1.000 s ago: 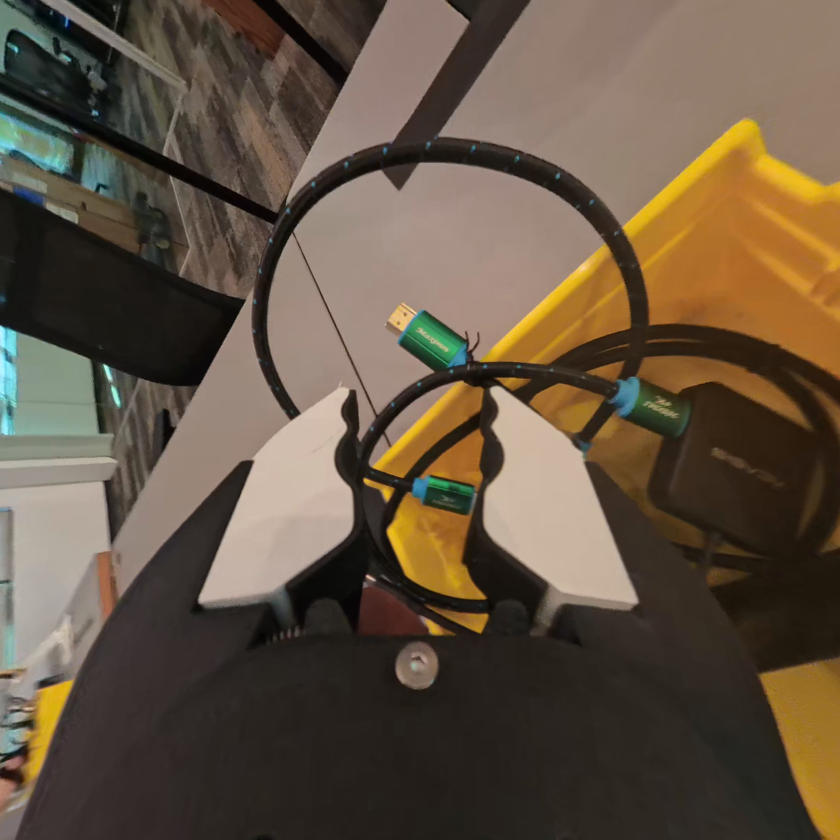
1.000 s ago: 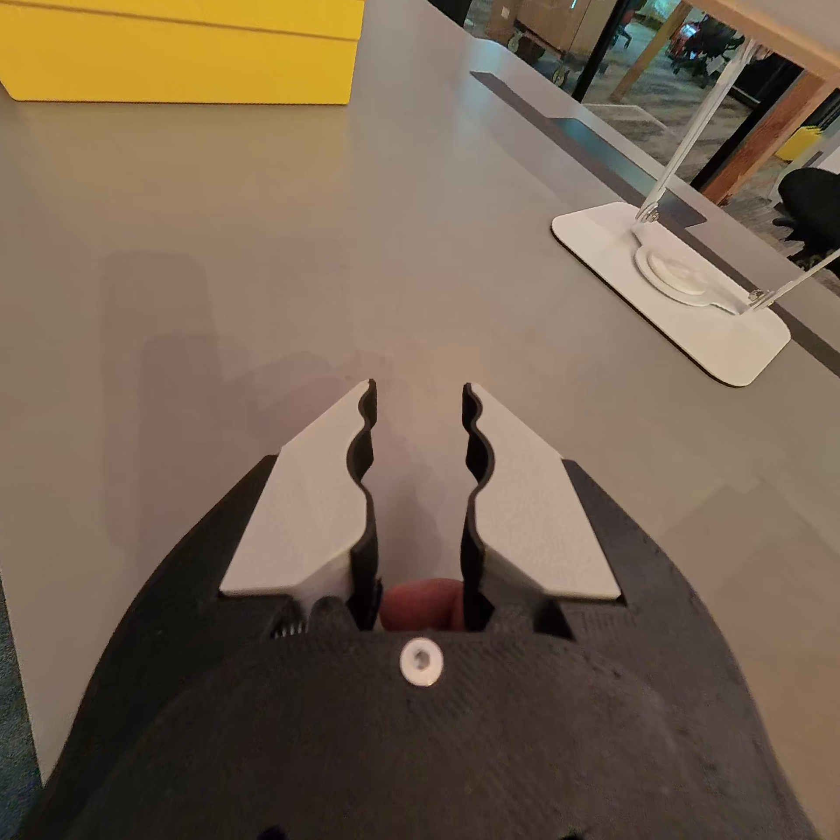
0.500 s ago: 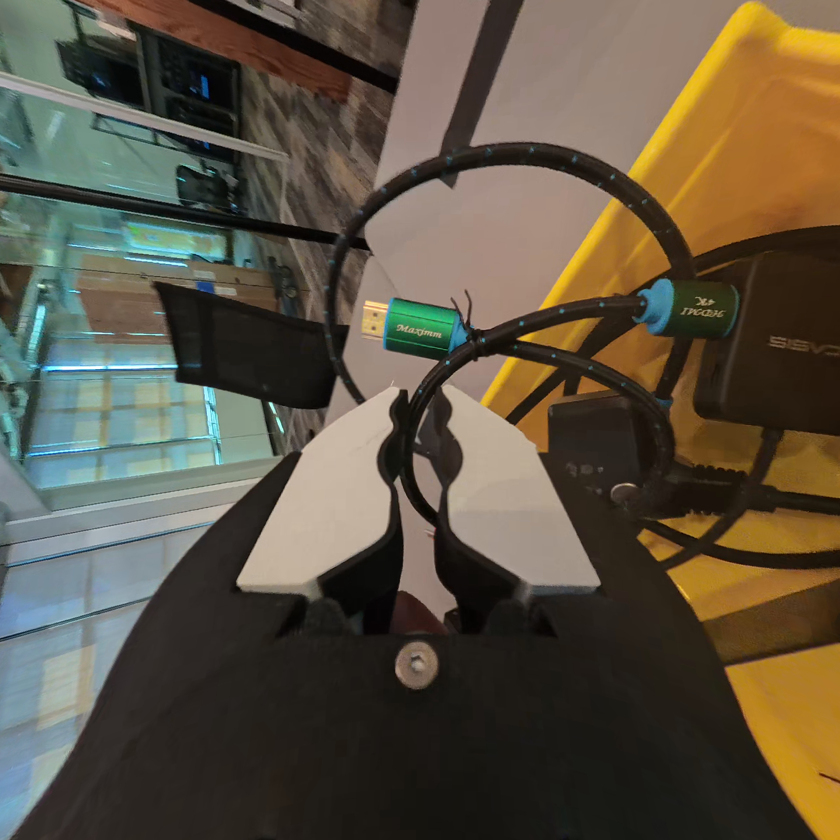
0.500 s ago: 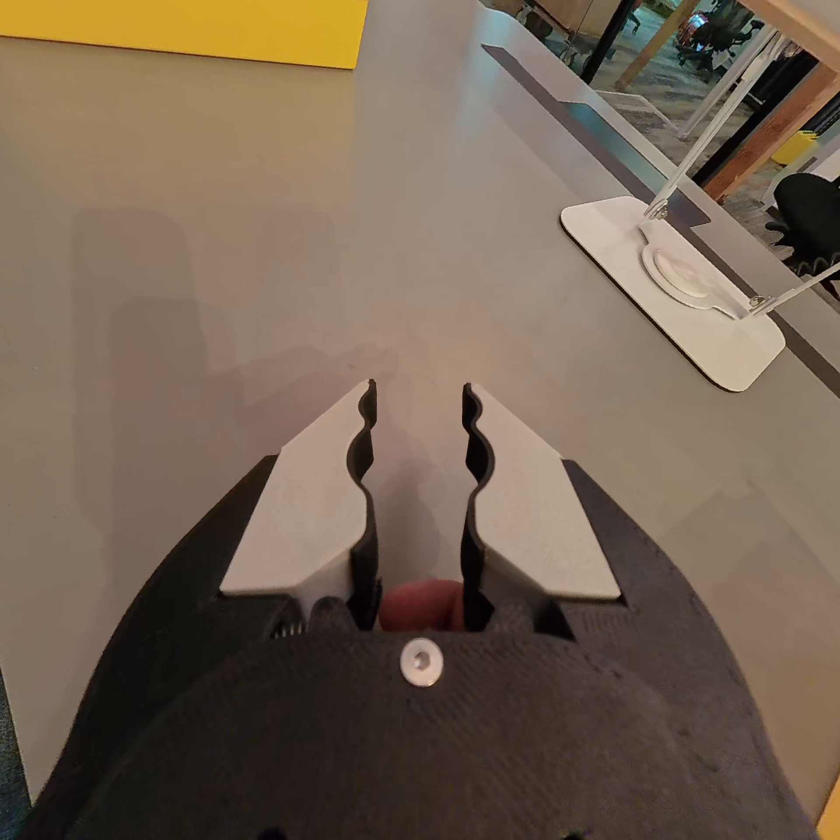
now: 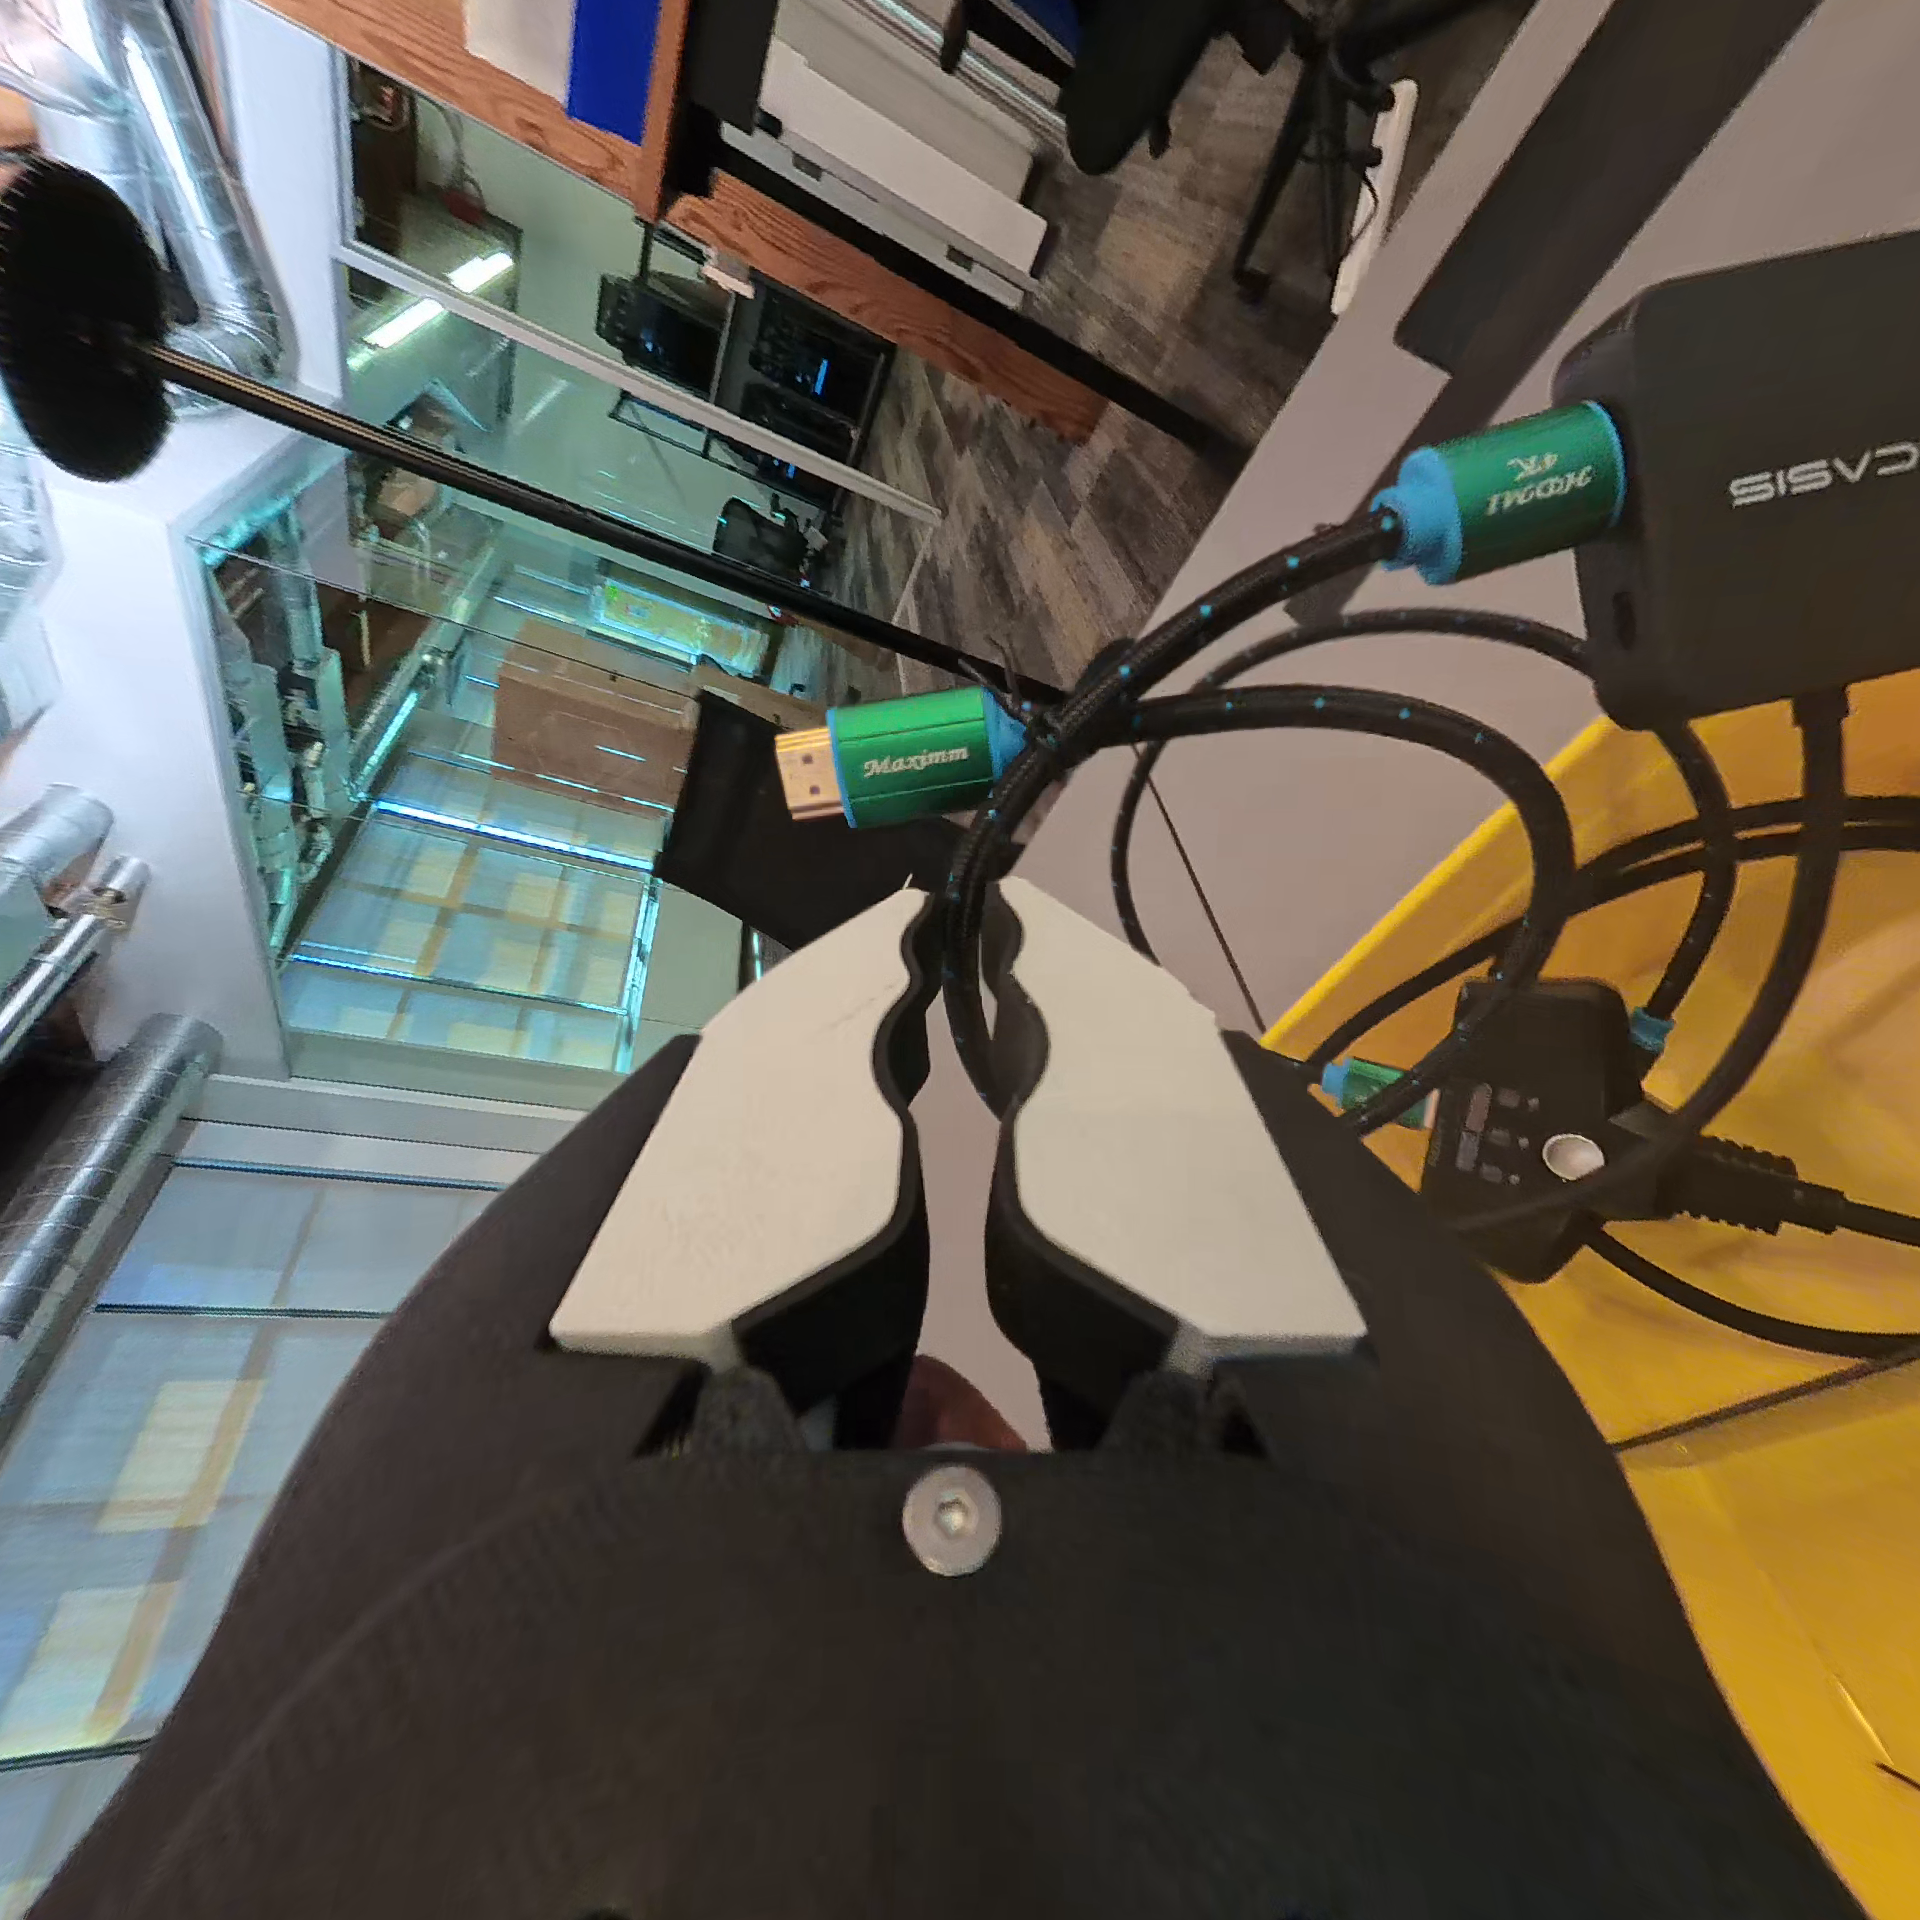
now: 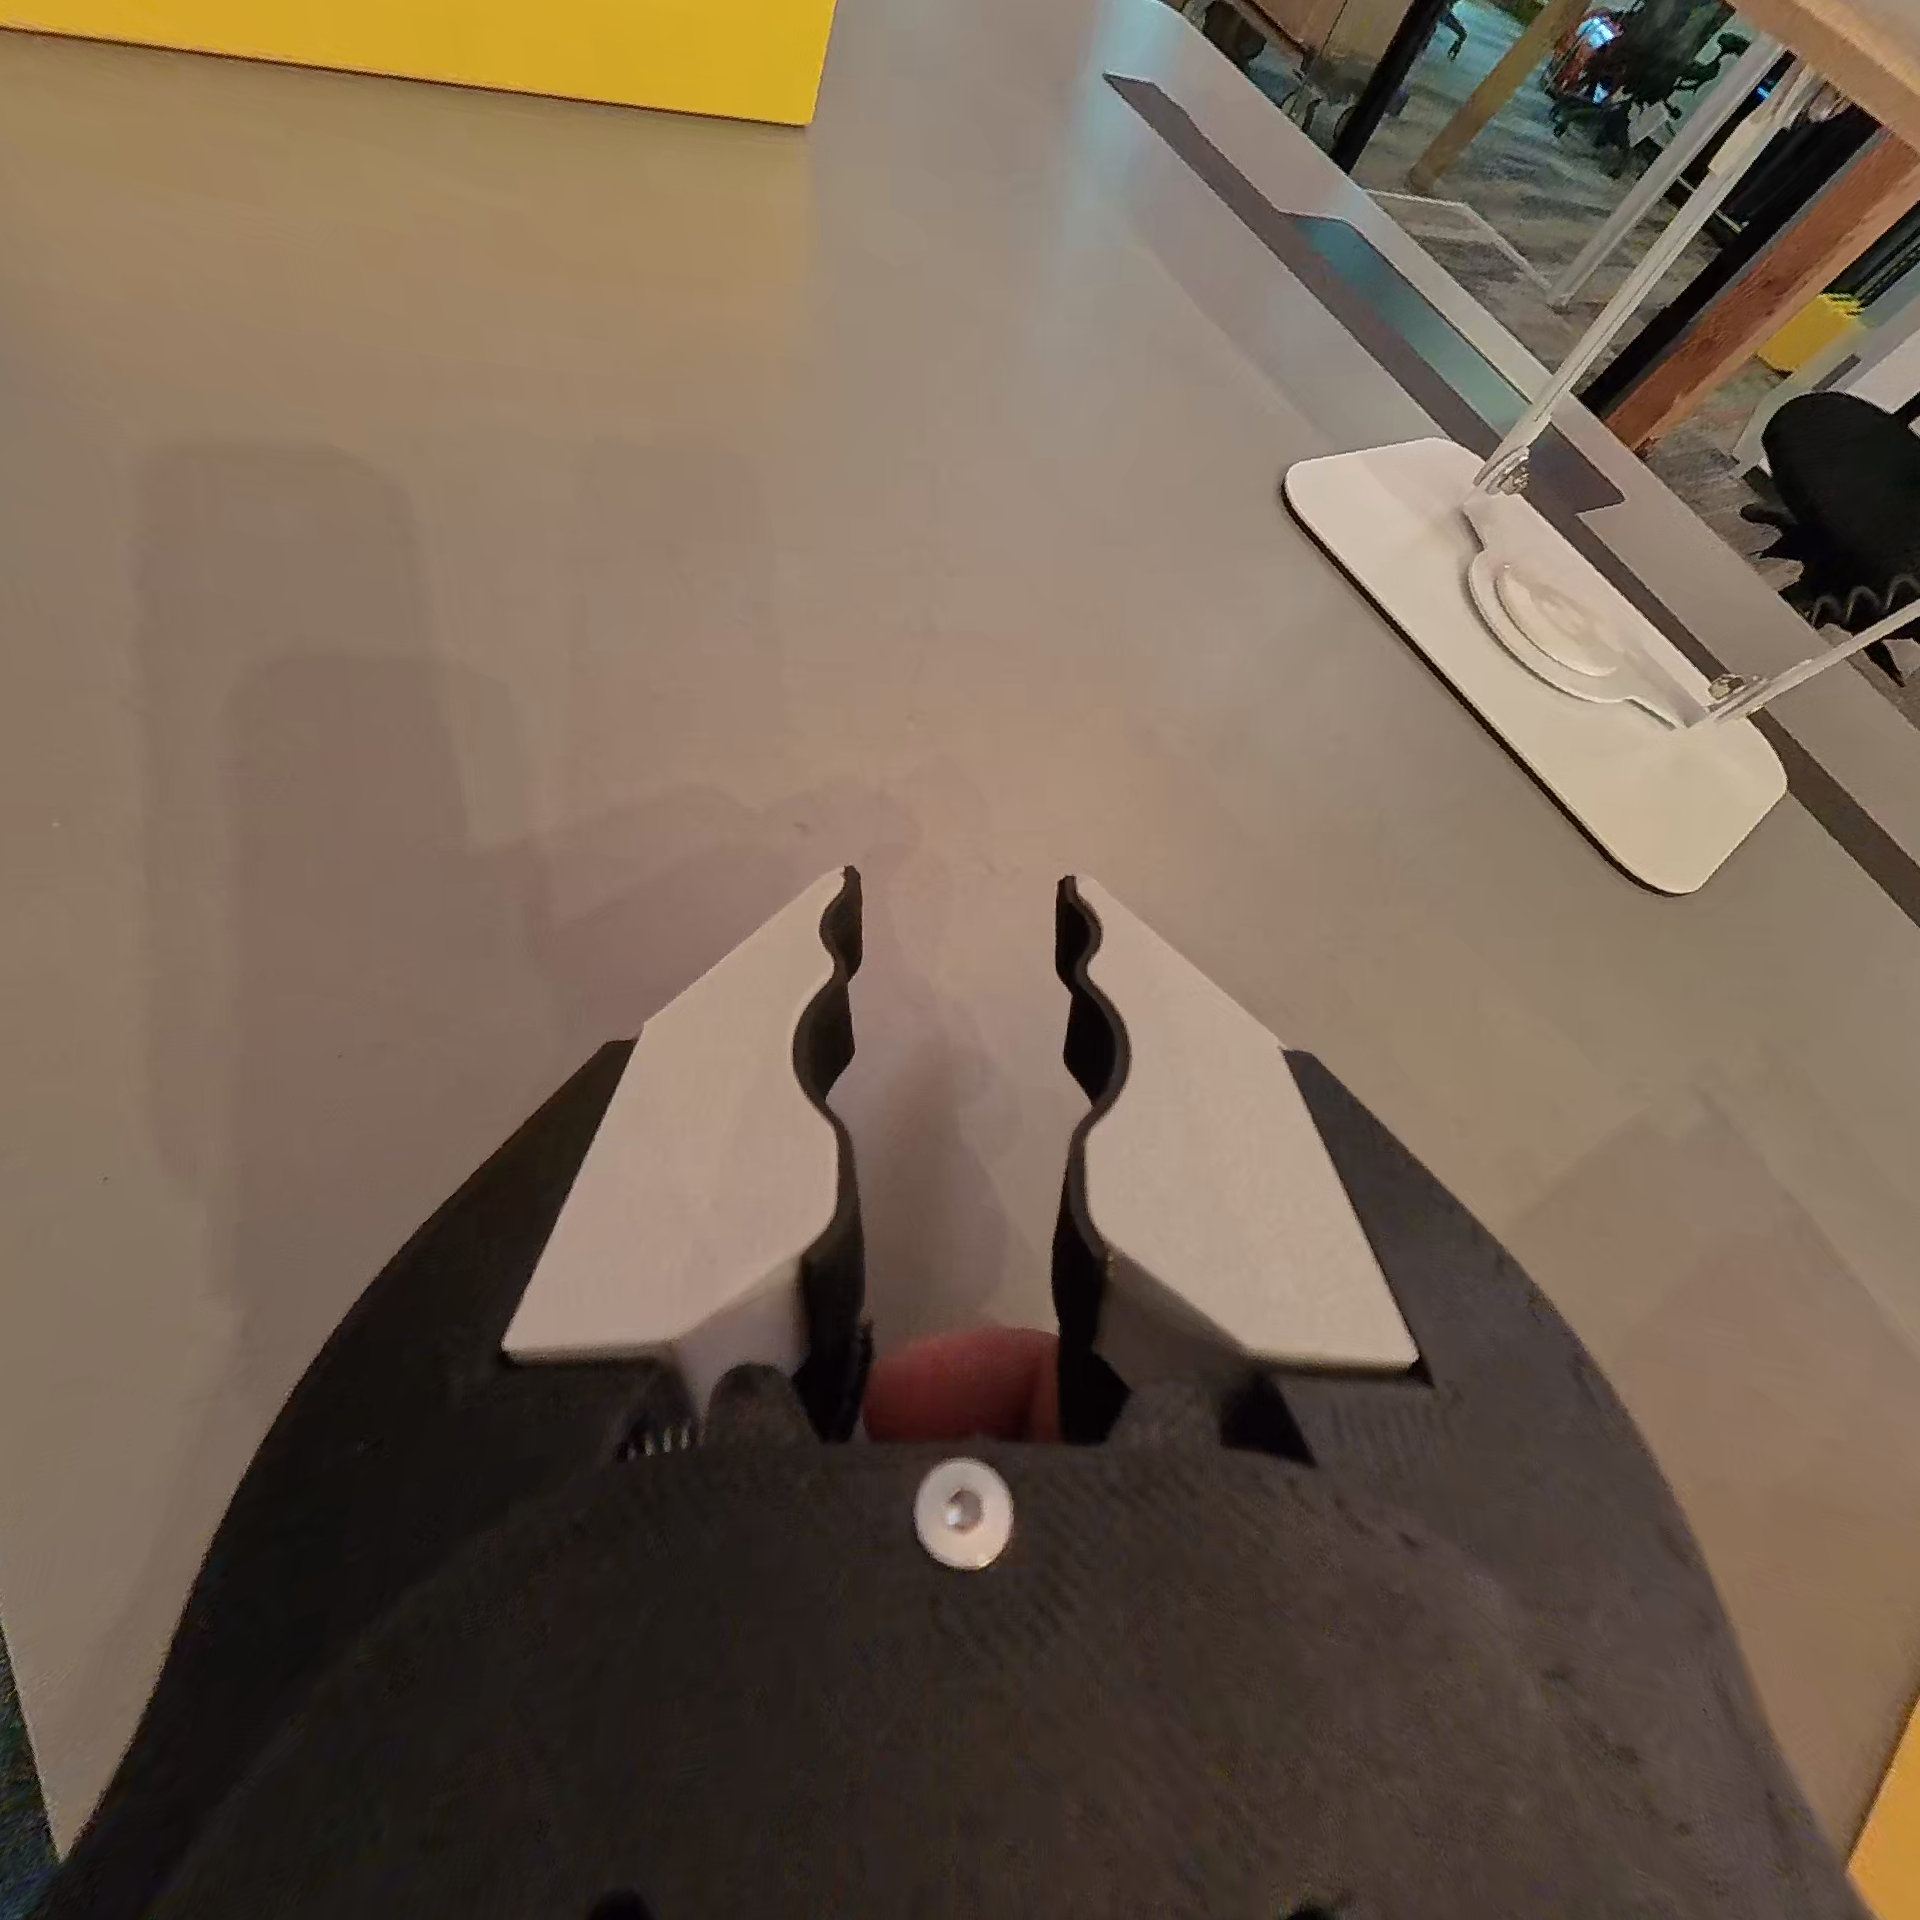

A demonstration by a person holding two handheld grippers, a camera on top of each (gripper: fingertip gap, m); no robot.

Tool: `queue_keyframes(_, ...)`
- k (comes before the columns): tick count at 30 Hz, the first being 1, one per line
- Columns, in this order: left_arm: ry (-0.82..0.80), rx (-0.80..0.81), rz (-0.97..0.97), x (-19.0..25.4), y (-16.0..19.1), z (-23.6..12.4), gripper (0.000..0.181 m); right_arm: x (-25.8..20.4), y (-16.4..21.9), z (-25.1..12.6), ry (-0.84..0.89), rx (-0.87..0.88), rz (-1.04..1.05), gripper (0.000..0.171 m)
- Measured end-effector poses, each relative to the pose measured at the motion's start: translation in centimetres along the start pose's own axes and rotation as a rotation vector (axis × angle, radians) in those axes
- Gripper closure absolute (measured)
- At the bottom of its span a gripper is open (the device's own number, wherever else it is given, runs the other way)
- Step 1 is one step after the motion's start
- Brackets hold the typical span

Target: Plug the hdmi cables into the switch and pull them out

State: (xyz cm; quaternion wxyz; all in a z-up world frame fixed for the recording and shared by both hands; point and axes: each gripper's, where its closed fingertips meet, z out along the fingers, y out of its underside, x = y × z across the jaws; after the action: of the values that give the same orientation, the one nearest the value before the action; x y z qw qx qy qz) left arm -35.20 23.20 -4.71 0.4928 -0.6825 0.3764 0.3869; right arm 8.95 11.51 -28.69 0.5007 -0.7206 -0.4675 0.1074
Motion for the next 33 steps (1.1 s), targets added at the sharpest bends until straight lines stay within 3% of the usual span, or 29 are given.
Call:
queue_keyframes(4,-0.005,0.067,0.033,-0.4,-3.0,-1.4,0.175,0.0,0.0,0.0,-0.002,0.001,0.002,0.136)
queue_keyframes(10,0.041,0.242,0.140,1.5,-10.6,-3.3,0.175,-0.1,-0.3,-0.3,-0.026,0.028,0.025,0.131)
queue_keyframes(18,0.181,0.422,0.356,9.2,-19.2,-4.2,0.175,0.8,-1.5,-1.3,-0.032,0.122,0.118,0.121)
queue_keyframes(26,0.343,0.551,0.575,19.3,-23.8,-4.8,0.175,0.8,-7.3,-1.1,-0.155,0.272,0.177,0.110)
queue_keyframes(31,0.441,0.619,0.671,24.1,-24.9,-5.6,0.175,1.0,-8.4,2.6,-0.210,0.208,0.177,0.112)
queue_keyframes(33,0.481,0.640,0.693,25.7,-25.4,-6.2,0.175,0.1,-8.7,3.9,-0.282,0.210,0.186,0.124)
